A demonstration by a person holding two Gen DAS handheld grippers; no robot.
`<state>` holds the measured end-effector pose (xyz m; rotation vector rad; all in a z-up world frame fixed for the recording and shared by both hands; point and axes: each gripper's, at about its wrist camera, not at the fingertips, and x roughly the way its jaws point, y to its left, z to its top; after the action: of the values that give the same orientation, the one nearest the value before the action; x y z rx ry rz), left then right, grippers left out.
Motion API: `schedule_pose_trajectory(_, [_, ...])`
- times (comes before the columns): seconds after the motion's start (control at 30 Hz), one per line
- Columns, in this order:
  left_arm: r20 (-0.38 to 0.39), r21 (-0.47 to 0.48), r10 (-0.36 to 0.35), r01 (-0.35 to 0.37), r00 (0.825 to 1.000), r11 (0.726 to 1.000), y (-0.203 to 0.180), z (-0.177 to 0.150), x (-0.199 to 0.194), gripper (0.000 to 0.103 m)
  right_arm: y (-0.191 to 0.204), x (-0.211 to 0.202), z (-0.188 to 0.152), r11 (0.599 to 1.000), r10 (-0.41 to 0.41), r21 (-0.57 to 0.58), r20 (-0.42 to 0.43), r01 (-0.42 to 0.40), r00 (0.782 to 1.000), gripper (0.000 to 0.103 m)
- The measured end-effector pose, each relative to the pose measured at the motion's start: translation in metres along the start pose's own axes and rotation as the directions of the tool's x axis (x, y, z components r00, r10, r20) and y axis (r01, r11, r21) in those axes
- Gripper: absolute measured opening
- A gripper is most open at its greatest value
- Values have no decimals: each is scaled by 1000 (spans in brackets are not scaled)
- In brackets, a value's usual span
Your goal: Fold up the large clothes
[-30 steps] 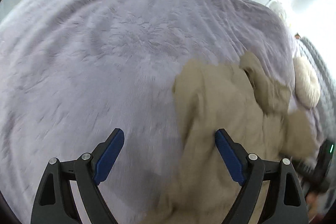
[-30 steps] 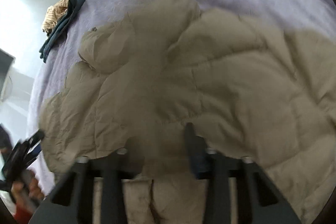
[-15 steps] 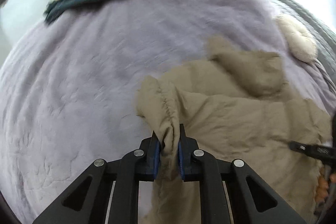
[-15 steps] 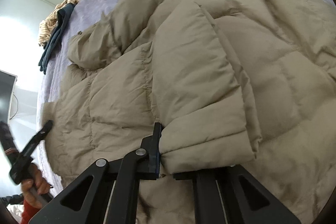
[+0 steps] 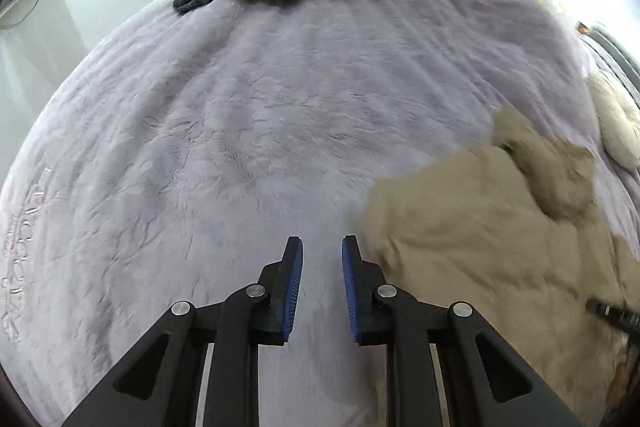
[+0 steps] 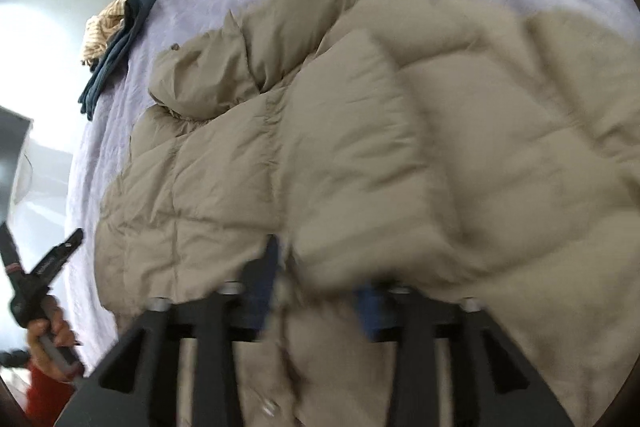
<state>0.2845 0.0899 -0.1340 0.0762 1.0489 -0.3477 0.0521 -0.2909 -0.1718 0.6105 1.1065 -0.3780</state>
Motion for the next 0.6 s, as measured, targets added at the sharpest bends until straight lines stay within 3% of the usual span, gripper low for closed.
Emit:
schedule_pose_trajectory(0.1, [3, 46, -80, 80, 997, 996, -19, -17, -20, 22, -11, -29, -3, 994, -106, 16, 78, 105, 991, 48])
schedule_pose_trajectory(0.17, [-8, 80, -101, 102, 995, 992, -34, -26, -19, 22, -14, -42, -2, 993, -114, 14, 121, 113, 986, 21])
schedule_pose_trajectory(0.23, [-31, 120, -82, 85, 996, 989, -48, -34, -8, 22, -9, -44, 0, 993, -111, -26, 137, 116, 984, 20])
schedule_pose_trajectory(0.37, [-63, 106, -1, 8, 998, 994, -54, -49, 18, 22, 5, -17, 5, 982, -121, -129, 103, 134, 987, 20])
schedule_pose_trajectory(0.47, [-68, 74, 27, -22, 997, 997, -48, -50, 27, 22, -5, 5, 4, 983, -132, -118, 67, 139, 989, 17])
schedule_pose_trajectory(0.6, [-75, 58, 43, -39, 996, 998, -46, -50, 33, 22, -11, 8, 6, 976, -162, -129, 98, 174, 982, 16])
